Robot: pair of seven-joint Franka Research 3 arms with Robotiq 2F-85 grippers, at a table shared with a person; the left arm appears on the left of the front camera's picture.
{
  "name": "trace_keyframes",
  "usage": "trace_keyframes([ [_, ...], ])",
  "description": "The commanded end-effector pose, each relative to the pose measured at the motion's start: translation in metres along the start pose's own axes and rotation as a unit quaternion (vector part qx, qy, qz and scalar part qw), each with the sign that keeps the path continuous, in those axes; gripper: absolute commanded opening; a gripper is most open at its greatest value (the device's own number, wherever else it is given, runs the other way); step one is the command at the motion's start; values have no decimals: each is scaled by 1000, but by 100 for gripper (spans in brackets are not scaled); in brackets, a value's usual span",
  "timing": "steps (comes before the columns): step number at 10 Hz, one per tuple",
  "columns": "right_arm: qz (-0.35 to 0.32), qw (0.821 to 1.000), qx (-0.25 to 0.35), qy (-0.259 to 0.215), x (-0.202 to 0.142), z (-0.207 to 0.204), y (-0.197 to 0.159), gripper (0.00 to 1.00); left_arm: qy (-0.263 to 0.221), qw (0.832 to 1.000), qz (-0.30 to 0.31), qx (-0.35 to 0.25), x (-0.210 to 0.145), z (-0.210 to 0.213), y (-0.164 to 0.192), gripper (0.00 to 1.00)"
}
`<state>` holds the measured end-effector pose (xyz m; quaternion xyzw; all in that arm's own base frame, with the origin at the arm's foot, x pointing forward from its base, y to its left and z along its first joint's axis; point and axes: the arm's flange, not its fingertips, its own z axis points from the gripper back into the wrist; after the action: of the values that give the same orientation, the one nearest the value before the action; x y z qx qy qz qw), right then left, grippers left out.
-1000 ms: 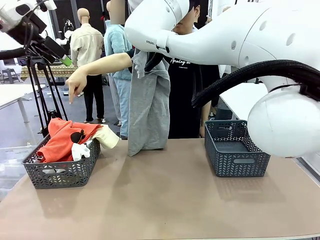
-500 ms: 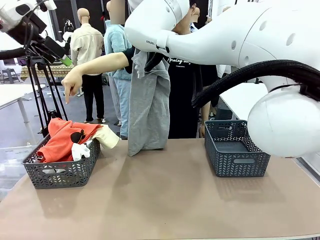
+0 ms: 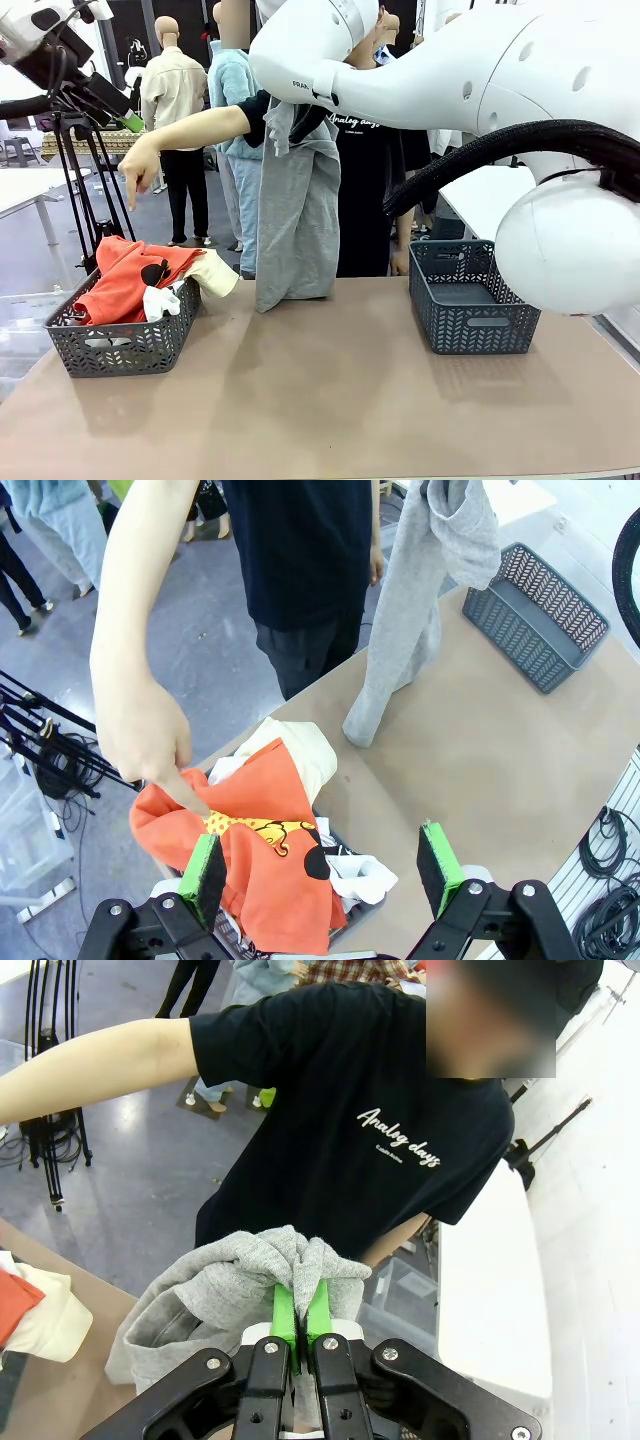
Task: Sort the tops and bottoms.
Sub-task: Sort the clothes according to human instructions.
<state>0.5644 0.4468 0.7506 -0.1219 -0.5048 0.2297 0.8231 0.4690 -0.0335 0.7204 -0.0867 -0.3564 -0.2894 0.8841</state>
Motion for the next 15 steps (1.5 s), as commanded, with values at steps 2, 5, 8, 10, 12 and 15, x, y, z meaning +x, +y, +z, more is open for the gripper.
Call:
trace_keyframes([
  [2, -2, 1000, -1, 4, -1, 3, -1, 0, 3, 1000, 1, 1, -1, 2, 0, 100],
  [5, -11, 1000, 18, -12, 2, -4, 5, 0, -3, 1000, 3, 11, -5, 7, 5, 100],
  [8, -47, 991, 89, -92, 35, 13, 21, 0, -15, 999, 4, 37, -13, 23, 13, 100],
  [10, -53, 980, 130, -143, 64, 29, 39, 0, -32, 997, 27, 64, -21, 46, 30, 100],
  [12, -41, 987, 97, -118, 27, 35, 32, 0, -38, 996, 46, 68, -28, 50, 42, 100],
  [15, -41, 987, 97, -118, 27, 35, 32, 0, -39, 997, 40, 59, -26, 58, 49, 100],
])
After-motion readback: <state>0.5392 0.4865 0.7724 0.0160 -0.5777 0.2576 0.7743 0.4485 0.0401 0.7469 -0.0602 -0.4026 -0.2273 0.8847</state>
